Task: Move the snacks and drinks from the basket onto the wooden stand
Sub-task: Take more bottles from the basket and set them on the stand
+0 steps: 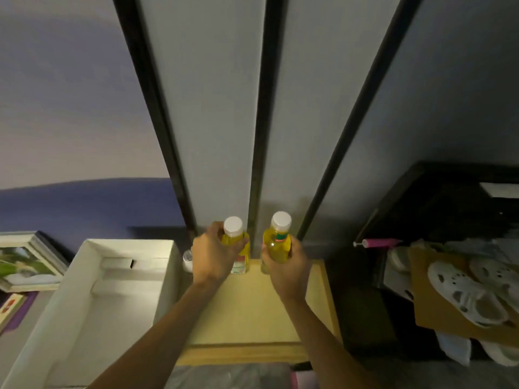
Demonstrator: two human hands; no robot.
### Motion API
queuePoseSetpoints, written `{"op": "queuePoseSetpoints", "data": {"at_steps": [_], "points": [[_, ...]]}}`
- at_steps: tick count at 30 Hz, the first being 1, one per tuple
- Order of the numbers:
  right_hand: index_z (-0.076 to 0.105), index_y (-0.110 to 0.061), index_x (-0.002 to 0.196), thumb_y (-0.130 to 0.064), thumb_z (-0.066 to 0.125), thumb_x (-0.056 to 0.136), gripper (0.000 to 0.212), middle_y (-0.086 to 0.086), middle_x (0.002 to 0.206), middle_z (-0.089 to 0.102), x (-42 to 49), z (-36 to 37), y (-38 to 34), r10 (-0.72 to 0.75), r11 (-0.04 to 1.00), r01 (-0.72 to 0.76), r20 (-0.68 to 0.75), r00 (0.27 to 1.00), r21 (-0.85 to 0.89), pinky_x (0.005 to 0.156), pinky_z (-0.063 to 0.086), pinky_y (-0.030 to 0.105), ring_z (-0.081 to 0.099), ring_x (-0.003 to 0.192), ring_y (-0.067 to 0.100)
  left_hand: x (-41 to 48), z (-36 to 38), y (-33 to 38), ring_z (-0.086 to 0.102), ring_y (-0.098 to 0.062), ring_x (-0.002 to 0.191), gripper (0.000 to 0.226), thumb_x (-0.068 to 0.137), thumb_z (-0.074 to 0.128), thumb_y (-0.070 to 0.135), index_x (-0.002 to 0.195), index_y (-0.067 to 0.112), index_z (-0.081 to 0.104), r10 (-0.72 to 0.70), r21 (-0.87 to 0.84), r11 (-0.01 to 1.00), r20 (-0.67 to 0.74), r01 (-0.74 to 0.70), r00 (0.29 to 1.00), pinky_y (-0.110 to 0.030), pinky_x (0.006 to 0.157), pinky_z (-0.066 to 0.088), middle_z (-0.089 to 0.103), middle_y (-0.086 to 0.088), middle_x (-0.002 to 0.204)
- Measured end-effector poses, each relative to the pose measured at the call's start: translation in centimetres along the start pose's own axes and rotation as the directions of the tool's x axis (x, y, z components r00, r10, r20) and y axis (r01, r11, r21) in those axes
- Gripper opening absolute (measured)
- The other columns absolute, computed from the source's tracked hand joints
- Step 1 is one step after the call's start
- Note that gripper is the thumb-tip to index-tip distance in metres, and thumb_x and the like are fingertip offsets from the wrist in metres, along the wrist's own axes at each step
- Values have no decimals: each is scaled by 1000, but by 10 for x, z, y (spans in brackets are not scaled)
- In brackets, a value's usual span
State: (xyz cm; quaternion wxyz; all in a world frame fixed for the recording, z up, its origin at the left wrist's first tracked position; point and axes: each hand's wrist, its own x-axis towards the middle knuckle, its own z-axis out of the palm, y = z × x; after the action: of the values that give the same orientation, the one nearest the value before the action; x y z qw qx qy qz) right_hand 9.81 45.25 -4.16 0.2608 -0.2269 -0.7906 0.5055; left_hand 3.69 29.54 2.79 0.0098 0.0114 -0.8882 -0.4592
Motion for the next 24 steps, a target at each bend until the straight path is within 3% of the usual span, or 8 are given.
{"op": "queuePoseSetpoints", "data": {"at_steps": [2,7,13,16,21,24], "points": [[71,-19,126,-46,91,83,55,-10,107,77,-4,20,30,3,1000,-3,40,999,4,81,61,21,75,97,6,2,21,-28,67,-17,91,56,77,92,40,120,14,68,-22,14,1000,-9,22,1000,-35,82,57,77,-3,108],[71,-12,125,-39,94,82,56,-1,109,78,-24,50,71,27,999,-24,63,998,-36,82,61,24,75,96,14,-6,52,-68,67,-20,93,48,81,88,42,115,21,61,-71,58,996,26,70,997,-45,81,62,73,-3,109],[64,-18,135,-65,81,85,70,-4,120,76,-29,62,84,83,996,-85,60,995,26,86,65,36,75,106,14,-6,70,-76,62,-14,91,48,86,85,38,122,17,61,-85,59,995,0,85,996,-33,75,55,72,-3,113],[59,-21,141,-62,82,87,72,-6,126,74,-30,63,86,109,993,-112,78,991,33,89,65,38,73,112,15,-6,73,-78,60,-15,88,48,87,84,40,122,15,61,-82,89,993,-10,82,997,-33,73,54,72,-6,112],[48,-29,151,-70,82,82,87,-11,139,66,-30,43,82,168,985,-152,242,956,-86,99,61,46,66,124,15,-11,54,-72,71,-26,103,59,84,84,47,129,21,58,2,154,988,28,-7,1000,-43,82,62,72,-5,120],[33,-29,164,-73,79,83,103,-8,163,49,-19,9,46,151,975,-87,324,934,-205,116,45,35,49,147,15,-12,22,-53,70,-27,114,73,88,75,58,147,22,51,114,195,972,82,-128,990,-46,91,61,67,-4,138]]}}
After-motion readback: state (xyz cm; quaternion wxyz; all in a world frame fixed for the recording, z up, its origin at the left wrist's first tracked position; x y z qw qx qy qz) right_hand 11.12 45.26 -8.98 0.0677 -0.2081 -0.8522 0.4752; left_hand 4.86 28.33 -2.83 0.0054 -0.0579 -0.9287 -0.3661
